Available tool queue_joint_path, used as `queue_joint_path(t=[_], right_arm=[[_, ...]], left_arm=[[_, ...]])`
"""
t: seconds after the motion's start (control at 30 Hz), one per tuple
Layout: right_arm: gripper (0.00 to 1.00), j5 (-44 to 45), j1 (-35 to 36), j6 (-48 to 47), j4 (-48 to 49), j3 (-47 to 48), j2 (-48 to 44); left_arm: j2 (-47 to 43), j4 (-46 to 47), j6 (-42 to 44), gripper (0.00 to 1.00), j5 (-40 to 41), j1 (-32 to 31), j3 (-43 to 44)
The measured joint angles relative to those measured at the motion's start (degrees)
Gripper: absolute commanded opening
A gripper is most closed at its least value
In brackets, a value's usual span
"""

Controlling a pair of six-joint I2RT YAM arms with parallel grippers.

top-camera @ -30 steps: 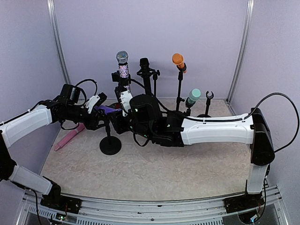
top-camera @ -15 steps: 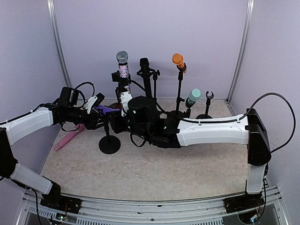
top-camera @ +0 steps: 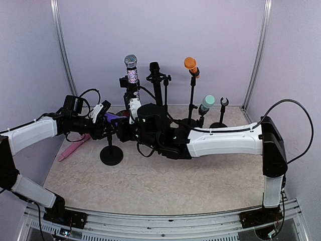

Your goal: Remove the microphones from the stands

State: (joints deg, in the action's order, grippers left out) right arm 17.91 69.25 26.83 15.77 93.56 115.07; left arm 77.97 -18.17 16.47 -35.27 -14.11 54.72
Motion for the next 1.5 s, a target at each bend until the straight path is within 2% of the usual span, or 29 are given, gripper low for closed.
queue_joint_path(t=[0.4, 0.87, 1.03, 1.27, 1.37, 1.43, 1.47, 1.5], right_arm=[[0.0, -1.3, 0.0, 2.4, 6.8, -13.0, -7.8], [0.0, -0.3, 0.9, 3.5, 1.1, -21.0, -19.2], [0.0, 0.4, 1.4, 3.3, -2.1, -22.6, -23.1], [0.0, 1.2, 3.5, 2.3, -6.3, -23.8, -31.7], [0.0, 1.4, 3.9, 1.5, -6.5, -23.8, -33.4], [0.0, 1.6, 3.9, 1.1, -6.6, -23.8, -33.5], [0.0, 1.6, 3.9, 1.0, -7.0, -23.8, -33.4], [0.0, 1.7, 3.9, 0.9, -7.5, -23.8, -33.3]], left_arm=[[-0.5, 3.3, 3.3, 0.0, -6.6, -0.4, -2.3], [0.0, 7.4, 3.0, 0.0, -10.1, -1.5, -2.5], [0.4, 8.7, 2.3, 0.0, -8.4, -1.3, -2.5], [1.9, 8.7, -0.1, 0.0, 2.9, 4.8, -2.5], [2.0, 8.4, 0.0, 0.12, 3.7, 4.7, -2.3], [2.1, 7.0, -0.2, 0.34, 2.4, 4.7, -1.6], [2.2, 6.0, -0.2, 0.53, 1.5, 4.7, -1.1], [2.3, 4.7, -0.3, 0.65, 0.1, 4.6, -0.3]])
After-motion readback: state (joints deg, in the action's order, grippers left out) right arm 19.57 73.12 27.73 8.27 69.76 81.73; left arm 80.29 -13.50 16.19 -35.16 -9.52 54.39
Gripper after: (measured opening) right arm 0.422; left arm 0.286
